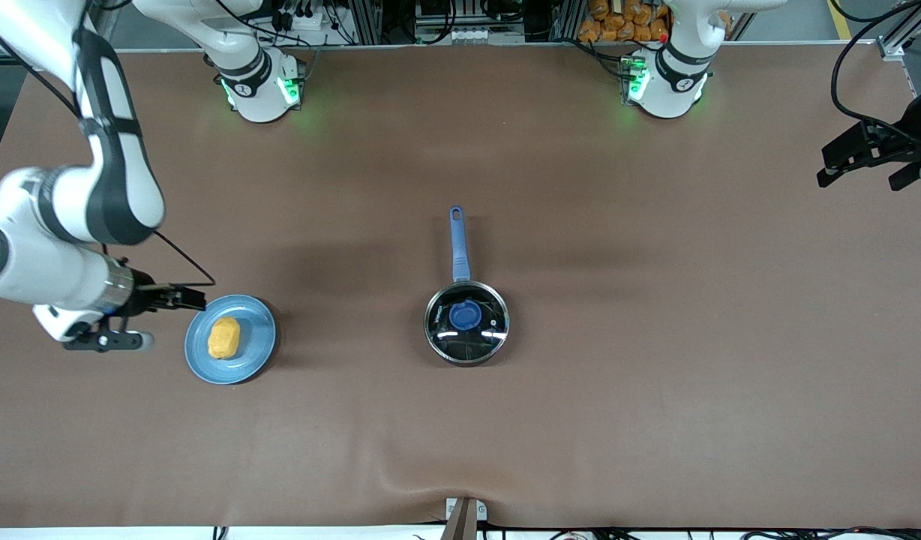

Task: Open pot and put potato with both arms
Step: 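Reach the right gripper down to the yellow potato on the blue plate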

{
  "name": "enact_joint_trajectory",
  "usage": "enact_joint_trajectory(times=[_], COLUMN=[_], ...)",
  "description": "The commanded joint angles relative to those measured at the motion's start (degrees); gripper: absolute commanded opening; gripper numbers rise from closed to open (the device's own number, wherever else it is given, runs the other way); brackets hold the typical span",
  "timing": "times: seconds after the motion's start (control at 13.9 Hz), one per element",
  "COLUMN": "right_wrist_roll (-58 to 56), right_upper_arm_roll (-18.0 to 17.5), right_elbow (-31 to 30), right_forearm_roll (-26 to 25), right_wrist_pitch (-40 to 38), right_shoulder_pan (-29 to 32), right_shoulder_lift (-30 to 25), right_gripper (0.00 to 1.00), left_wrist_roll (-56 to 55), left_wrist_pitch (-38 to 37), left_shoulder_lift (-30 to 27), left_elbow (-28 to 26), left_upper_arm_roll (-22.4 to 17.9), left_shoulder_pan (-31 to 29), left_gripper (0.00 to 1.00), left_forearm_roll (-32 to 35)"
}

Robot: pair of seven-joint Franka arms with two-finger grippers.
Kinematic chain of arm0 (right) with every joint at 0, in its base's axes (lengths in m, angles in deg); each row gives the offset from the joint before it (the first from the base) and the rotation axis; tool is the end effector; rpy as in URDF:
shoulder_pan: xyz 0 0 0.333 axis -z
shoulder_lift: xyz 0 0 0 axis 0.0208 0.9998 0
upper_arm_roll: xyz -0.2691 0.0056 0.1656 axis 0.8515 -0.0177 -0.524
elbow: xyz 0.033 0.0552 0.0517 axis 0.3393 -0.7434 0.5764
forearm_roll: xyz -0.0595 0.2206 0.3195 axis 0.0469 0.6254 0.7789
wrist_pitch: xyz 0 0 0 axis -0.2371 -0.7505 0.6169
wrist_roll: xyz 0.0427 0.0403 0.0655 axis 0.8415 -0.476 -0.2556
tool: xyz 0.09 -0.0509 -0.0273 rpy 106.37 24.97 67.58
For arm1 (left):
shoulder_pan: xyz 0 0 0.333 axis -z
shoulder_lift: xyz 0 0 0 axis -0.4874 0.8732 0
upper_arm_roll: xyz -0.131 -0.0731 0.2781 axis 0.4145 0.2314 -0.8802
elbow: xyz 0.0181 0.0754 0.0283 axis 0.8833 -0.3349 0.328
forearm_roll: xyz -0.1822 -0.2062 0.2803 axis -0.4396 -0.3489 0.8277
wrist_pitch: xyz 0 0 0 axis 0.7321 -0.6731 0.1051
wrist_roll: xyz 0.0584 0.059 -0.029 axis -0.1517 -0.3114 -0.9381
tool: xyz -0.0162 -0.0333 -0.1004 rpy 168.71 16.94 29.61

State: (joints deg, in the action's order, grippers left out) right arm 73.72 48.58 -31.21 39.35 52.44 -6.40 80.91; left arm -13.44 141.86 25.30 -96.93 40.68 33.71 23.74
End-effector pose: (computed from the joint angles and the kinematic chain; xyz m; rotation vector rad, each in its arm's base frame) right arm 0.6439 0.0029 0.3489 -3.0862 0.0177 0.1607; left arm 0.5359 -0.0157 0.6563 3.1155 -0.0873 0.0662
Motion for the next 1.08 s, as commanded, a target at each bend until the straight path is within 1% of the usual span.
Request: enact_joint_trajectory(times=[0.0,0.22,0.72,0.86,1.0], right_wrist_roll=[0.41,0.41,0.32,0.32,0.32], right_upper_arm_roll=[0.08,0.08,-0.19,-0.19,-0.1], right_elbow=[-2.23,-4.52,-4.7,-4.61,-4.61], right_forearm_roll=[1.18,2.5,4.34,4.43,4.43], right_wrist_pitch=[4.63,12.1,21.78,22.41,22.32], right_shoulder_pan=[-0.06,0.02,0.29,0.2,0.11], right_shoulder_lift=[2.09,5.86,13.33,13.96,13.96], right_gripper=[1.0,1.0,1.0,1.0,1.0], left_wrist_roll=[-0.67,-0.75,-0.67,-0.84,-2.5], left_wrist_pitch=[-0.04,-0.04,-0.04,0.05,0.05], left_shoulder_lift=[0.23,0.23,0.32,1.02,2.15], left_elbow=[0.64,0.64,0.47,0.73,0.82], left_upper_arm_roll=[0.2,0.29,0.38,0.47,1.69], left_shoulder_pan=[-0.05,0.12,0.03,0.73,1.7], left_gripper=[1.0,1.0,1.0,1.0,1.0], left_forearm_roll=[0.17,0.17,0.17,0.09,0.26])
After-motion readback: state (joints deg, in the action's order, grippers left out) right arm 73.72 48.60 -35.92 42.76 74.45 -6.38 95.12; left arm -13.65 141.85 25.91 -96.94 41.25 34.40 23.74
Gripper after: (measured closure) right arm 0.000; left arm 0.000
